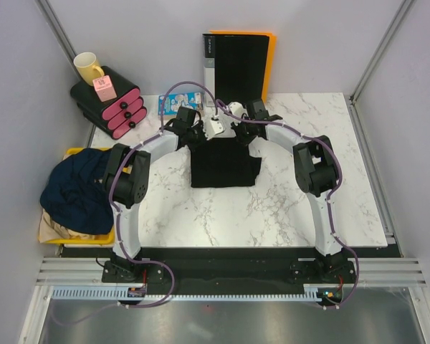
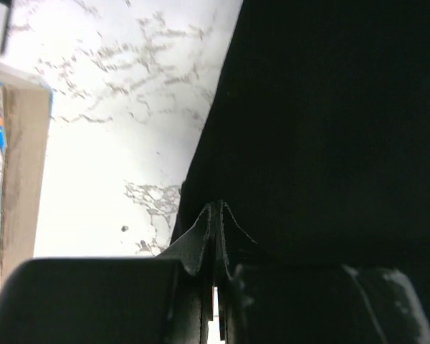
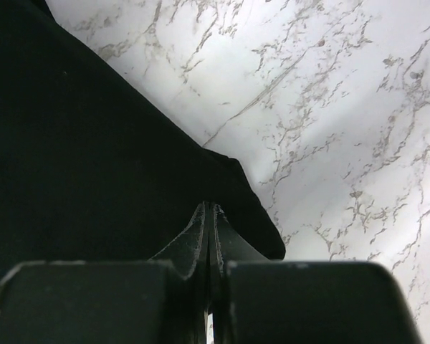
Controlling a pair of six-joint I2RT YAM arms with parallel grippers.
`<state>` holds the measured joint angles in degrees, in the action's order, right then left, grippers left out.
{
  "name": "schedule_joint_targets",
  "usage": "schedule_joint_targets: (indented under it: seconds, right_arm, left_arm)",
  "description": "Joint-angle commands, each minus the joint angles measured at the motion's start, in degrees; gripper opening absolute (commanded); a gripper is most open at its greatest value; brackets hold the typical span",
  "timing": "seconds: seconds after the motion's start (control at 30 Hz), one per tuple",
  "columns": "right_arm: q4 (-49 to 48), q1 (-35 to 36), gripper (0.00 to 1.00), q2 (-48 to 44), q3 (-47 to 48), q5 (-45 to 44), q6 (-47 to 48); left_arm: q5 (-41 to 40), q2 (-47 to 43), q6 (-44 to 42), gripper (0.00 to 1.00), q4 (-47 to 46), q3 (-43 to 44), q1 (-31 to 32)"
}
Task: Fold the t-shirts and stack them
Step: Fold the tshirt
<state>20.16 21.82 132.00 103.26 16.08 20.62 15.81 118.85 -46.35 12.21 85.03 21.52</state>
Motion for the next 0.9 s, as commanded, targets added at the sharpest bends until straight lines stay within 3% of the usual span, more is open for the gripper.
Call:
schedule_joint_targets:
  seconds: [0.0, 0.07, 0.1, 0.2, 0.3, 0.33, 0.37, 0.4, 0.47, 0.5, 0.6, 0.7, 0.87]
  right_arm:
    - [0.0, -0.5, 0.04, -1.5, 3.1, -2.7, 1.6]
    - [0.1, -0.5, 0.12, -2.2, 4.4, -3.0, 1.9]
    - [0.0, -0.5, 0.23, -3.4, 4.6, -3.0, 1.9]
    - [0.8, -0.5, 0.39, -6.6, 4.5, -1.8, 2.8]
    - [2.2, -0.5, 0.40, -10.0, 3.0, 0.7, 2.9]
    - [3.0, -0.5, 0.40, -10.9, 2.6, 1.8, 3.1]
    - [4.8, -0.5, 0.40, -12.2, 1.9, 2.5, 3.2]
    - [5.4, -0.4, 0.40, -12.9, 0.5, 4.5, 3.2]
    - [7.2, -0.4, 0.40, -14.7, -1.3, 6.0, 3.9]
    - [7.6, -0.4, 0.38, -15.3, -3.5, 6.8, 4.2]
    - [9.6, 0.1, 0.31, -16.4, -6.6, 9.7, 6.1]
    - [13.1, 1.0, 0.24, -15.6, -6.9, 12.1, 7.2]
    - [14.7, 1.8, 0.19, -13.0, -6.4, 15.8, 7.2]
  left_arm:
    - [-6.6, 1.6, -4.5, 0.02, 2.5, -0.5, 0.6]
    - [-9.6, 2.4, -4.8, 0.02, 2.9, -0.6, 1.3]
    - [-10.2, 2.4, -4.5, 0.02, 2.9, -0.6, 1.4]
    - [-12.9, 1.9, -2.3, 0.02, 2.4, -0.4, 1.5]
    - [-17.0, -1.0, 1.6, 0.02, -1.5, -1.2, 1.4]
    - [-17.7, -2.5, 2.5, 0.06, -2.6, -1.8, 1.4]
    - [-17.8, -5.6, 3.3, 0.19, -4.6, -3.0, 1.3]
    - [-17.9, -7.6, 4.8, 0.41, -6.1, -4.2, 1.4]
    - [-17.7, -11.3, 6.0, 0.53, -8.6, -6.5, 1.3]
    - [-17.8, -14.9, 7.0, 0.67, -9.0, -7.0, 1.3]
    - [-19.9, -20.2, 8.0, 0.96, -7.6, -7.2, 1.2]
    - [-25.1, -23.0, 7.9, 0.99, -6.0, -7.2, 1.1]
    - [-27.2, -29.7, 8.4, 0.99, -1.7, -9.2, 0.5]
